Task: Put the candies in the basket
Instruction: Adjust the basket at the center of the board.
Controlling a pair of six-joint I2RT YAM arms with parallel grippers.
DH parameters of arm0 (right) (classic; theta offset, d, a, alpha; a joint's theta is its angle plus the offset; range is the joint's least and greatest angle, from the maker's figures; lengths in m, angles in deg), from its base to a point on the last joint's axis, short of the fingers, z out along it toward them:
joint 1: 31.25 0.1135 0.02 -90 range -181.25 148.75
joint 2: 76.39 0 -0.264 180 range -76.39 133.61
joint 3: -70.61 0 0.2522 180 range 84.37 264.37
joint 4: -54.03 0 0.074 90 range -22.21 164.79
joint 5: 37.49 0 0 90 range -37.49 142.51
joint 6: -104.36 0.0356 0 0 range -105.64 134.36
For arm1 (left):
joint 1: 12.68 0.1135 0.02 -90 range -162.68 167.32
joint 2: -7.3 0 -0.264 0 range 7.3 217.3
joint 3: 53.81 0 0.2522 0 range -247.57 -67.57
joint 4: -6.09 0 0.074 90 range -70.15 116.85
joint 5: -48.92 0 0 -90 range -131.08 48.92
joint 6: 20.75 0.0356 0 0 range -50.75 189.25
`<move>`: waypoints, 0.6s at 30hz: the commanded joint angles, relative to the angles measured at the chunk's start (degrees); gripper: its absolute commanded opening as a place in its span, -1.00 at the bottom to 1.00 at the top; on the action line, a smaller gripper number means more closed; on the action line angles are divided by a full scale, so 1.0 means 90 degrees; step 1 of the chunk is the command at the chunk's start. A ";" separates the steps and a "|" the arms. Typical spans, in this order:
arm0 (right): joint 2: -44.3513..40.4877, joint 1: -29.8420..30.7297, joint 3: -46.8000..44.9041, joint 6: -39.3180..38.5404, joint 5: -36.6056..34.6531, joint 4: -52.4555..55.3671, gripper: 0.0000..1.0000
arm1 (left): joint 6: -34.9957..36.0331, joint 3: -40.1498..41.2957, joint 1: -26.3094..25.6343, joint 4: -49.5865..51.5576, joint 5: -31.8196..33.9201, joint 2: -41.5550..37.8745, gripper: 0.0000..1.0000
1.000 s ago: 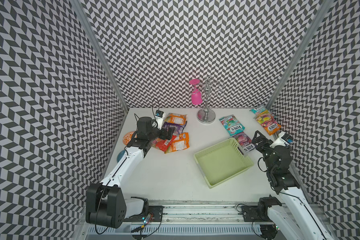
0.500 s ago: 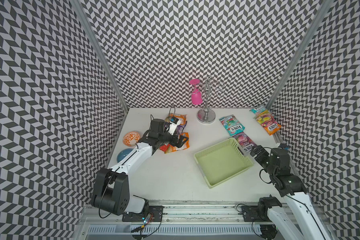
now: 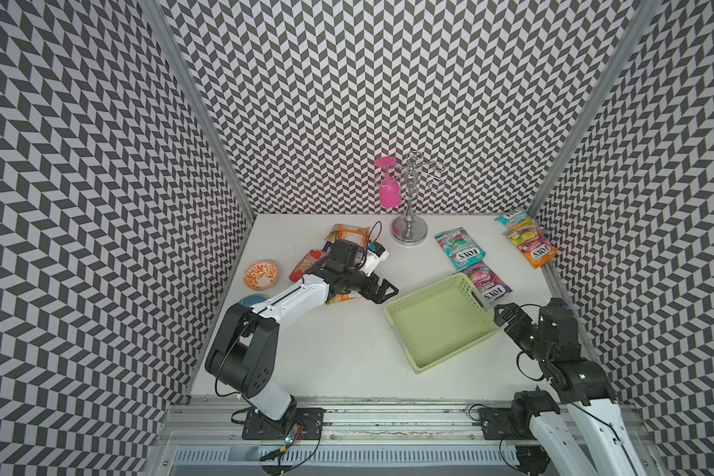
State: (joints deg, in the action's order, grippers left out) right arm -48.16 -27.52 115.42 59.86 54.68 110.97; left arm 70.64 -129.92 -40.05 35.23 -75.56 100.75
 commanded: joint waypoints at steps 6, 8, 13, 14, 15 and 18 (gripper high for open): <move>0.0442 0.0109 -0.0391 -0.0173 0.0931 -0.0592 0.99 | -0.0181 -0.0165 -0.0354 0.0184 -0.0354 0.0444 0.98; 0.0498 0.0167 -0.0443 -0.0155 0.0994 -0.0752 0.99 | -0.0205 -0.0208 -0.0385 0.0218 -0.0480 0.0578 0.98; 0.0796 0.0292 -0.0521 -0.0234 0.1315 -0.1126 0.99 | -0.0228 -0.0367 -0.0480 0.0372 -0.0696 0.0810 0.98; 0.0842 0.0320 -0.0563 -0.0216 0.1358 -0.1222 0.99 | -0.0228 -0.0372 -0.0524 0.0373 -0.0776 0.0859 0.98; 0.0889 0.0331 -0.0574 -0.0215 0.1374 -0.1281 0.99 | -0.0218 -0.0377 -0.0572 0.0400 -0.0816 0.0874 0.98; 0.1135 0.0347 -0.0484 -0.0273 0.1450 -0.1374 0.99 | -0.0083 -0.0460 -0.0729 0.0555 -0.0830 0.0862 0.98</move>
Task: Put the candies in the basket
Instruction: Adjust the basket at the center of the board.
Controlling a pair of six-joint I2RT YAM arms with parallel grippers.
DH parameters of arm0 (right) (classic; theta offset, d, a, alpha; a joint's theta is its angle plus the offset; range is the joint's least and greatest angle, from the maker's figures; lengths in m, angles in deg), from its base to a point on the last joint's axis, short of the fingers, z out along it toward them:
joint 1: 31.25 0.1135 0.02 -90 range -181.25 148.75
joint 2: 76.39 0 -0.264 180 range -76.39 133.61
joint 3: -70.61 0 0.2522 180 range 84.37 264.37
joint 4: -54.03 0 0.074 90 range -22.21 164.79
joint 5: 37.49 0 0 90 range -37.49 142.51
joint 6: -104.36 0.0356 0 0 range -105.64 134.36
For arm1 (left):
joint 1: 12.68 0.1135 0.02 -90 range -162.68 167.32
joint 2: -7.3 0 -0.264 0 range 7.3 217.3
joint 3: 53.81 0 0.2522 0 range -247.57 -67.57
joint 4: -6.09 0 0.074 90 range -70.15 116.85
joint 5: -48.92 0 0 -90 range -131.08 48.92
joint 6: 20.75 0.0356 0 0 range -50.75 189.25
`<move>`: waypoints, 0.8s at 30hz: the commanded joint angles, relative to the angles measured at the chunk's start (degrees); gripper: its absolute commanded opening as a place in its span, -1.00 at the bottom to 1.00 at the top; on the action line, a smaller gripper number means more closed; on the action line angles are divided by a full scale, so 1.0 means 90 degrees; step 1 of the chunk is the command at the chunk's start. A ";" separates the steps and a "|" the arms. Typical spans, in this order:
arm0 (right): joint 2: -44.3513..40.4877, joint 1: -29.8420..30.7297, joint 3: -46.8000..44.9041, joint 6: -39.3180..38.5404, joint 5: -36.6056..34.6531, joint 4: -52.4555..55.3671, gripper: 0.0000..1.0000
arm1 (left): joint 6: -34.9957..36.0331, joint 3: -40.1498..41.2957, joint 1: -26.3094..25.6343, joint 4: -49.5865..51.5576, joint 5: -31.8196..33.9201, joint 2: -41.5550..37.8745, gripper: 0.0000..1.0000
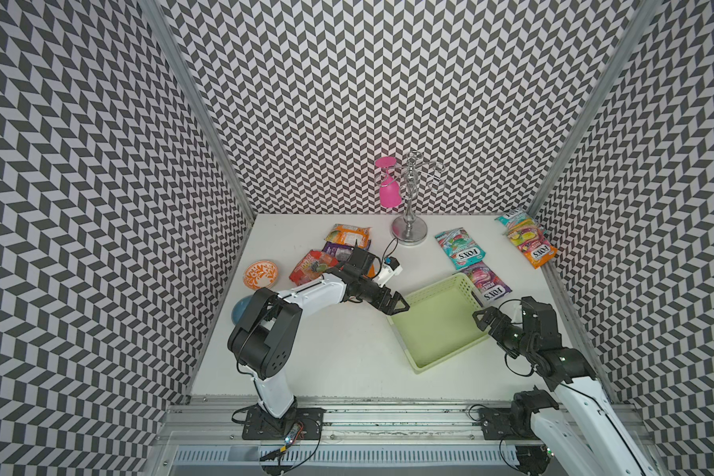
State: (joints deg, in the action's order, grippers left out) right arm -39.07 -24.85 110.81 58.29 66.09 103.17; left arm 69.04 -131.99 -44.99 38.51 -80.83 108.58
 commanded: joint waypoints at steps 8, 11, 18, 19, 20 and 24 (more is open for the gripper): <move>0.1123 0.0148 0.0204 -0.0172 0.0704 -0.0947 0.94 | 0.0197 -0.0156 -0.0276 0.0285 -0.0426 -0.0234 0.98; 0.1305 0.0197 0.0255 -0.0126 0.0759 -0.1212 0.94 | 0.0197 0.0028 -0.0287 0.0193 -0.0561 -0.0401 0.98; 0.1989 0.0212 0.0671 -0.0334 0.0554 -0.1613 0.93 | 0.0317 0.0213 -0.0422 0.0190 -0.0510 -0.0549 0.98; 0.2123 0.0216 0.0756 -0.0354 0.0602 -0.1692 0.93 | 0.0316 0.0224 -0.0433 0.0174 -0.0510 -0.0552 0.98; 0.2249 0.0222 0.0853 -0.0376 0.0626 -0.1727 0.93 | 0.0325 0.0223 -0.0440 0.0183 -0.0491 -0.0558 0.98; 0.2713 0.0227 0.1203 -0.0498 0.0656 -0.1781 0.93 | 0.0350 0.0237 -0.0443 0.0243 -0.0325 -0.0601 0.98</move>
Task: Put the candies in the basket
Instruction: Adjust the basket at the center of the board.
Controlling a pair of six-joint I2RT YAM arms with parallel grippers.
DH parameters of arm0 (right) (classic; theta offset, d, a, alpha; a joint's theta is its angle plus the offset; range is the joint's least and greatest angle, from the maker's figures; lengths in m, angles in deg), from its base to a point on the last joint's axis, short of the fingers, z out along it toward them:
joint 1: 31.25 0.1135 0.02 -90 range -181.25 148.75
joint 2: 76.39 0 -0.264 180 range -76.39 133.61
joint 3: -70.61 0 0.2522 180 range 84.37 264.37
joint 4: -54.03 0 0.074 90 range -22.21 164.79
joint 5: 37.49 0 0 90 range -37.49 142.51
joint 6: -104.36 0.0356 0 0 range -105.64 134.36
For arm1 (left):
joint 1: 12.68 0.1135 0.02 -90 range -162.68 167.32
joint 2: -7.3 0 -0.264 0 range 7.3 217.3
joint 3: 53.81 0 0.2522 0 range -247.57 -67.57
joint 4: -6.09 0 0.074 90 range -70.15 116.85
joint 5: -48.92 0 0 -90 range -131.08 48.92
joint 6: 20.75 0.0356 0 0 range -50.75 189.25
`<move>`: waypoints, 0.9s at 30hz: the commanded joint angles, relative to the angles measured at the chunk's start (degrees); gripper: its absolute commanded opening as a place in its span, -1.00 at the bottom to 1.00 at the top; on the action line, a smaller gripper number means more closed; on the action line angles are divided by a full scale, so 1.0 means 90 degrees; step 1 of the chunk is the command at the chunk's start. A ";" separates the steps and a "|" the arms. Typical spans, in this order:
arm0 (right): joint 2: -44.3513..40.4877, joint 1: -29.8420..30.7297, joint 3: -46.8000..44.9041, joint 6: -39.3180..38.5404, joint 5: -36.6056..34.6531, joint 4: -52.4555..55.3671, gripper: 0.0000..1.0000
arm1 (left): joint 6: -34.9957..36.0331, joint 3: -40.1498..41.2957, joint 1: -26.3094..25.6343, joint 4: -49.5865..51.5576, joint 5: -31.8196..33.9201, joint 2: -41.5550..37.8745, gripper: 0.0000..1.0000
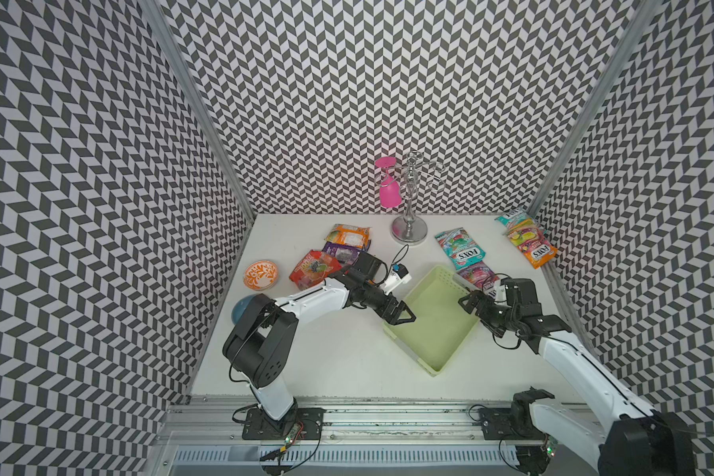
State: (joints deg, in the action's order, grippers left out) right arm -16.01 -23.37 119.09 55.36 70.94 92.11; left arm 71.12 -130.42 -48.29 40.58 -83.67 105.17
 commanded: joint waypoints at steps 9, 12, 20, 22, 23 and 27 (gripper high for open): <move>0.1033 0.0155 0.0781 -0.0380 0.0266 -0.0935 0.93 | 0.0280 0.0352 -0.0009 0.0109 0.0289 -0.0566 0.98; 0.1407 0.0234 0.1003 -0.0469 0.0266 -0.1049 0.92 | 0.0285 0.0577 0.0077 0.0009 0.0374 -0.0684 0.98; 0.2351 0.0594 0.1614 -0.0470 0.0141 -0.1369 0.90 | 0.0084 0.0940 0.0766 -0.0185 0.0641 -0.1144 0.97; 0.2570 0.0671 0.1836 -0.0451 0.0087 -0.1340 0.91 | 0.0154 0.0942 0.0959 -0.0175 0.0809 -0.1257 0.98; 0.2674 0.0709 0.1923 -0.0434 0.0071 -0.1370 0.91 | 0.0204 0.0936 0.1049 -0.0156 0.0903 -0.1331 0.98; 0.3080 0.0894 0.2305 -0.0478 -0.0073 -0.1445 0.88 | 0.0305 0.0986 0.1431 -0.0204 0.1049 -0.1653 0.98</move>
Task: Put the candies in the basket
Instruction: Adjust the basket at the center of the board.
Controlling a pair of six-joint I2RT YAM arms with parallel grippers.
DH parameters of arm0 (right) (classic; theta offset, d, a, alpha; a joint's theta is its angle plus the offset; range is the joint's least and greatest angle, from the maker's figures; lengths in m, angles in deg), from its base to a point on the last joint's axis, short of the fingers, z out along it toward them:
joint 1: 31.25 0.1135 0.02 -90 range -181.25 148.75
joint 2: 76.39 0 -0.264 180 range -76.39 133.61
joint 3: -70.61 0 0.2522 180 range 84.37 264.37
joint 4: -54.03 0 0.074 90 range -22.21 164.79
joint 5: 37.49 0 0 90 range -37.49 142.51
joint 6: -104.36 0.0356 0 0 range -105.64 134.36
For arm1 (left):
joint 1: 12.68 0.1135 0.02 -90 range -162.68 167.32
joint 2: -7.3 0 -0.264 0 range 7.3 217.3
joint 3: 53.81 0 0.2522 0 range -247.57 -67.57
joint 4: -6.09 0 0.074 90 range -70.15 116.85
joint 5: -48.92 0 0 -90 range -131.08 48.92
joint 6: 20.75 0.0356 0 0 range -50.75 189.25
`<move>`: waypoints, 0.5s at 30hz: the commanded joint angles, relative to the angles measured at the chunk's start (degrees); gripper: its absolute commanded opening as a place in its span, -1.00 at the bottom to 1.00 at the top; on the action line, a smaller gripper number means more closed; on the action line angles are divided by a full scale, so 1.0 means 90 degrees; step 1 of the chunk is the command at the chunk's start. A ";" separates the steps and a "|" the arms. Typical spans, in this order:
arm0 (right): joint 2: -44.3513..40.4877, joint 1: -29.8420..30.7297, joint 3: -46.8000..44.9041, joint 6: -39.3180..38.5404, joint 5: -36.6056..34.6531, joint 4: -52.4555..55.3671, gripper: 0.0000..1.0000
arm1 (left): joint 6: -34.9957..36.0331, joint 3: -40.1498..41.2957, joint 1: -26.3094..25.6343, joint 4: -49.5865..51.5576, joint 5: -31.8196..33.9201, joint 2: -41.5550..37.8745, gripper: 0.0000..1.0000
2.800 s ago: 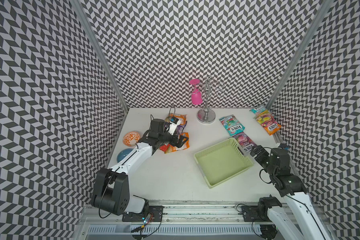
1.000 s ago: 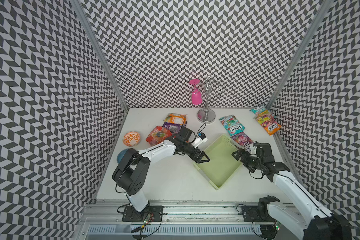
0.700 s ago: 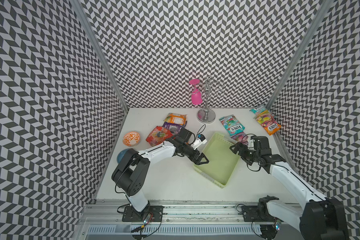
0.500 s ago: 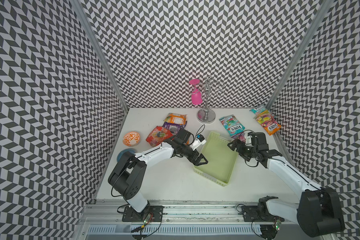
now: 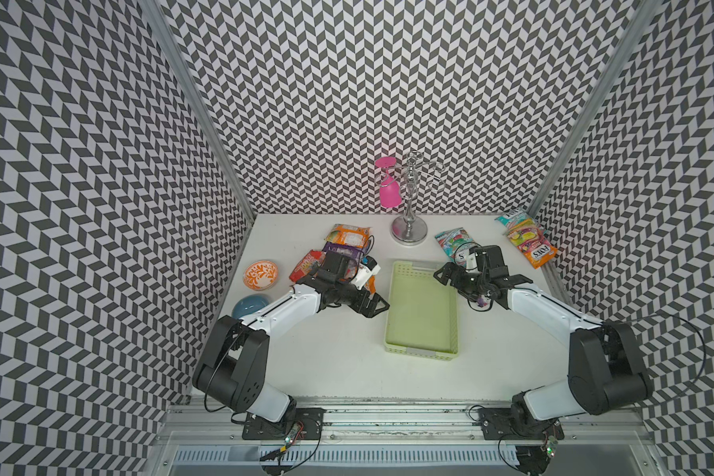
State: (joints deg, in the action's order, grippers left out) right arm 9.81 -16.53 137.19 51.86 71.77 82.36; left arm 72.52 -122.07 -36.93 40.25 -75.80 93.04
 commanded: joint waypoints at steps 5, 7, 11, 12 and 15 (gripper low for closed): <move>0.0522 0.0312 0.0603 -0.0116 -0.0254 -0.0365 0.87 | 0.0134 0.0017 0.0744 -0.0242 0.0263 -0.0666 0.98; 0.0597 0.0361 0.0680 -0.0103 -0.0246 -0.0346 0.85 | 0.0146 0.0030 0.0917 -0.0289 0.0337 -0.0754 0.98; 0.0570 0.0396 0.0700 -0.0063 -0.0263 -0.0304 0.85 | 0.0193 0.0020 0.1183 -0.0336 0.0771 -0.0873 0.98; 0.0519 0.0396 0.0685 -0.0084 -0.0323 -0.0300 0.86 | 0.0210 0.0026 0.1231 -0.0376 0.0917 -0.0888 0.98; 0.0395 0.0397 0.0699 -0.0309 -0.0617 -0.0085 0.86 | 0.0337 0.0054 0.1273 -0.0451 0.1242 -0.0922 0.98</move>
State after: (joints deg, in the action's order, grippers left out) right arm 14.94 -13.34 142.50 51.14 69.19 81.64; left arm 73.81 -122.00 -25.85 37.89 -68.63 85.91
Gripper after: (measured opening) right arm 0.927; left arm 0.989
